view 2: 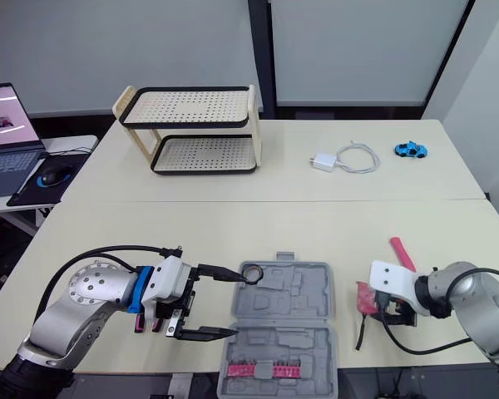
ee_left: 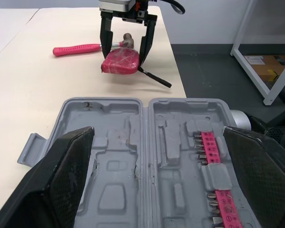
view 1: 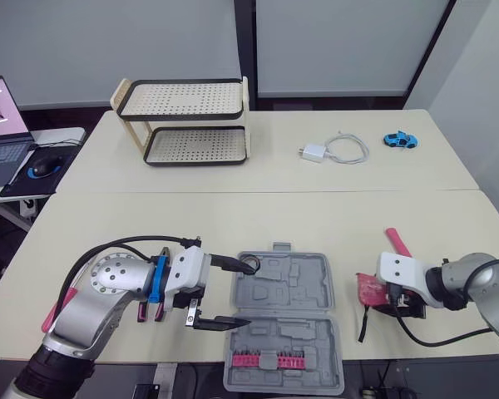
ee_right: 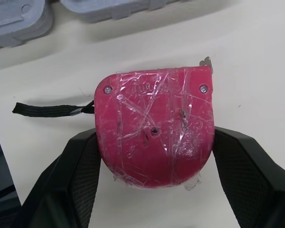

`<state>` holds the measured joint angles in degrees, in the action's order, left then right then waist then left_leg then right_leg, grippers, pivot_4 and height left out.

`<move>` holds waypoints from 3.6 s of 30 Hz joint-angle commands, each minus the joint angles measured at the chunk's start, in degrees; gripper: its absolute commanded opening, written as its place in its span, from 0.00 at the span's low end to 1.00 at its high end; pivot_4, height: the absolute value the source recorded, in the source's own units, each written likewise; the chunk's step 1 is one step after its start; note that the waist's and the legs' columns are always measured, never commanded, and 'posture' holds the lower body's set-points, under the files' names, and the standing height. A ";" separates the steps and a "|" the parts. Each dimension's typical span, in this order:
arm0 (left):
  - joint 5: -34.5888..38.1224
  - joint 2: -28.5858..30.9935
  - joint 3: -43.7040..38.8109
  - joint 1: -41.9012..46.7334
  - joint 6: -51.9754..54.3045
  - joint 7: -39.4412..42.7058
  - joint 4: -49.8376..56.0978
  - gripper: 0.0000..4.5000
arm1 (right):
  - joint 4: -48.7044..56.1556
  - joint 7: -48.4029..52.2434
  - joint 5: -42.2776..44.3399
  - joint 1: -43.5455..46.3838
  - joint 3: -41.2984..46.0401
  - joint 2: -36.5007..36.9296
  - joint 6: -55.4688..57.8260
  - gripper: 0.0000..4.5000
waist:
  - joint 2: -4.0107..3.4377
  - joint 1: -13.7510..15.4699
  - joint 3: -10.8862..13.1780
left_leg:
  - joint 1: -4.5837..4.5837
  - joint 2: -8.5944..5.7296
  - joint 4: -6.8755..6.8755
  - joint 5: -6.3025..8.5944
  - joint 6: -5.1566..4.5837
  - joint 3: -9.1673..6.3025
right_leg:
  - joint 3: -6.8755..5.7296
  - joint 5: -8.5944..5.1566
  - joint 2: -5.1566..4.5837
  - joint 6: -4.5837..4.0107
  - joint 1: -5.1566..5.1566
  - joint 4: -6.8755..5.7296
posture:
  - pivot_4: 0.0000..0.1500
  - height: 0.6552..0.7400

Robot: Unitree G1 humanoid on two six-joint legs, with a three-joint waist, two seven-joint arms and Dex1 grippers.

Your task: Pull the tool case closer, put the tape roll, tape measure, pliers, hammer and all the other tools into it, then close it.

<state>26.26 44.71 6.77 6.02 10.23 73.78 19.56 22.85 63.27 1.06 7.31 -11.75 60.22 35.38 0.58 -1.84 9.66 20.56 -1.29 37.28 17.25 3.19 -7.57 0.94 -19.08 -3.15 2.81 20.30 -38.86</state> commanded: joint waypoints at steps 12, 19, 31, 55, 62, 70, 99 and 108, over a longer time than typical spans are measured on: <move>-2.77 0.08 -2.35 1.40 -0.67 -4.06 -3.06 1.00 | 1.57 3.71 -1.53 28.69 -19.76 -8.79 17.88 0.72 | -0.04 0.08 0.02 | 0.29 0.00 0.10 -0.01 0.02 -0.10 | -0.04 0.00 -0.04 0.00 0.25 -0.02 | 1.00 1.00; -5.21 -0.60 -1.51 2.78 -2.45 -4.68 -5.59 1.00 | -4.66 3.40 -6.24 34.16 -28.64 -12.29 16.52 0.72 | -0.04 0.07 0.02 | 0.34 -0.01 0.23 -0.01 0.02 -0.13 | -0.06 0.00 -0.04 0.00 0.30 -0.09 | 1.00 1.00; -7.67 -3.06 1.38 4.45 -2.20 -6.31 -4.15 1.00 | -7.85 2.10 -10.79 36.22 -33.49 -17.34 18.16 0.72 | -0.04 0.01 0.02 | 0.50 -0.02 0.34 -0.02 0.05 -0.10 | -0.02 0.01 -0.03 -0.01 0.54 -0.19 | 1.00 1.00; -8.14 -4.27 2.66 3.04 -2.35 -5.88 -2.67 1.00 | -13.65 -0.17 -13.47 35.55 -34.65 -21.28 16.13 0.72 | -0.02 -0.16 -0.02 | 0.57 -0.03 0.50 -0.01 0.03 -0.09 | -0.03 0.03 0.04 -0.02 0.63 -0.27 | 1.00 1.00; -7.90 -4.01 2.72 3.00 -1.99 -5.76 -2.21 1.00 | -14.34 0.13 -14.44 35.57 -34.33 -21.99 14.92 0.72 | -0.02 -0.16 -0.02 | 0.56 -0.03 0.52 -0.01 0.02 -0.06 | -0.01 0.04 0.03 -0.02 0.62 -0.30 | 1.00 1.00; -7.77 -4.00 2.86 3.12 -1.46 -5.67 -1.75 1.00 | -13.30 0.69 -14.69 35.44 -33.33 -21.45 14.19 0.88 | -0.02 -0.16 -0.02 | 0.56 -0.03 0.52 -0.01 0.02 -0.07 | -0.01 0.04 0.04 -0.02 0.63 -0.31 | 1.00 1.00; -6.75 -3.32 1.48 4.66 -0.30 -4.26 -2.98 1.00 | 2.33 -1.68 -0.80 25.45 -16.04 -17.32 14.77 0.24 | -0.03 -0.02 -0.01 | 1.16 -0.06 0.65 -0.13 0.23 -0.15 | -0.10 0.06 0.00 0.00 1.08 -0.31 | 1.00 1.00; -6.40 -3.28 1.21 5.27 -0.34 -3.88 -3.39 1.00 | 0.31 -8.27 1.16 16.60 -7.43 -18.85 -0.50 0.24 | -0.02 0.02 -0.02 | 1.17 -0.06 0.65 -0.13 0.23 -0.14 | -0.10 0.06 -0.02 0.00 1.06 -0.29 | 1.00 1.00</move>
<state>18.12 41.22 9.15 10.58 9.98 69.47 15.30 22.97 56.63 1.13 25.42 -23.08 41.75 40.14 0.56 -1.82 9.64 21.73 -1.35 37.94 17.12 3.42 -7.70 0.85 -19.03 -3.17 2.81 21.36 -39.16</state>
